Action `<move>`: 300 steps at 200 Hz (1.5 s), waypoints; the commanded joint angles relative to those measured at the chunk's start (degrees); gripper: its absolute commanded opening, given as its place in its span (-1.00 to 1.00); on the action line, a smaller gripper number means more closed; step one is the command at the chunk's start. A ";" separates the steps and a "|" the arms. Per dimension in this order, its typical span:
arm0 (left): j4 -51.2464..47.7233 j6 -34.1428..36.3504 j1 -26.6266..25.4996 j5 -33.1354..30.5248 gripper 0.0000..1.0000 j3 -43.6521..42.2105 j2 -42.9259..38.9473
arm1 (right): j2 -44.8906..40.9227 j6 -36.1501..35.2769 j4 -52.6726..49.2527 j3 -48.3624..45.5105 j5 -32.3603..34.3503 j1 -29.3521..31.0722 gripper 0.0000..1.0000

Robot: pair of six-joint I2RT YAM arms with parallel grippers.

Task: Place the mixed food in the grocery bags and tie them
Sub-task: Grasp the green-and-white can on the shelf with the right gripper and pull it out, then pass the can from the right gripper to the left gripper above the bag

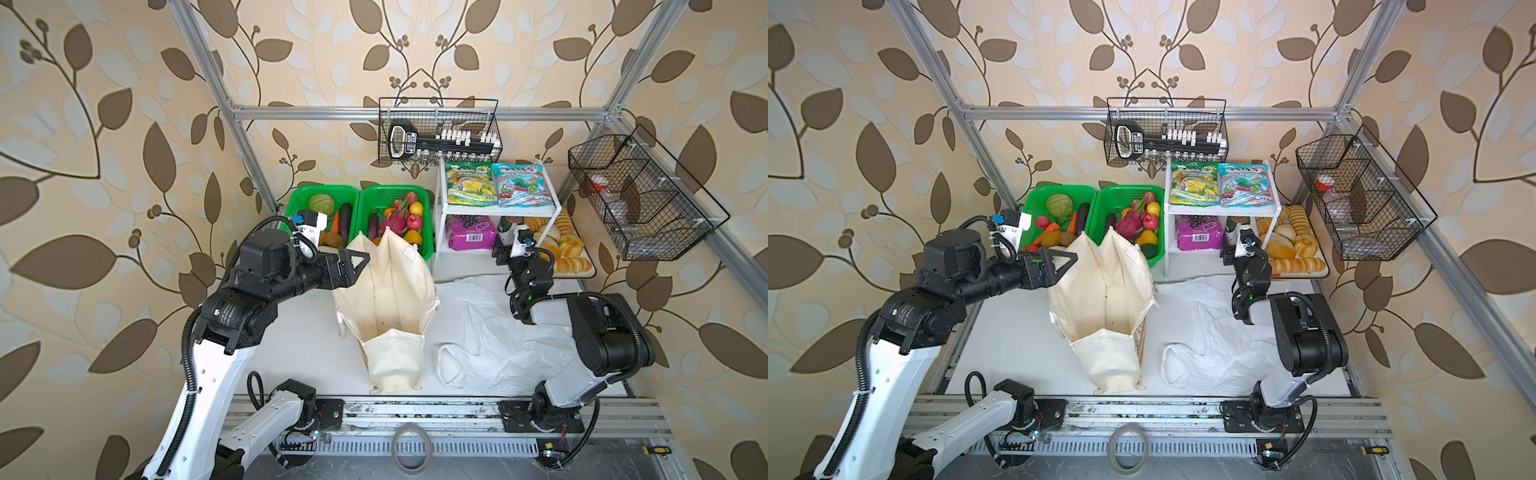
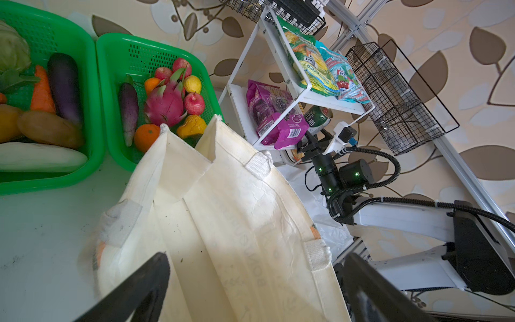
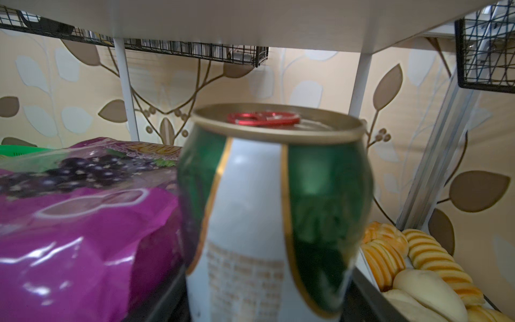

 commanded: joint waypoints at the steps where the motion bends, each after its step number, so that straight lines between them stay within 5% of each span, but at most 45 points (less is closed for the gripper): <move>1: 0.21 1.80 -0.49 -0.99 0.98 1.08 -0.38 | 1.76 0.45 3.48 1.67 -0.79 -0.06 0.45; 56: -0.58 1.75 -0.49 -1.34 0.98 1.42 -0.98 | 1.75 0.41 4.85 0.26 -1.16 -0.04 0.15; 118: -0.32 0.49 -0.49 -0.64 0.98 2.04 -1.90 | -9.66 0.70 0.61 -6.77 0.65 0.59 -0.11; 165: -0.31 -0.53 -0.49 -0.08 0.96 3.40 -1.56 | -29.41 4.43 -16.78 -12.02 -1.38 1.99 -0.14; 224: -2.19 0.34 -1.20 1.45 0.79 7.74 4.12 | -58.27 7.53 -52.29 -8.60 -17.33 8.27 -0.23; 248: -2.14 1.56 -8.37 -3.80 0.77 10.33 7.23 | -60.59 8.69 -60.83 -2.50 -21.87 15.53 -0.28; 282: -6.36 8.51 -29.07 -25.62 0.85 16.56 14.00 | -55.71 2.97 -74.33 9.74 -23.34 28.52 -0.32; 300: -3.23 9.47 -32.68 -27.17 0.94 16.90 14.61 | -51.89 0.05 -79.84 15.83 -23.50 33.30 -0.31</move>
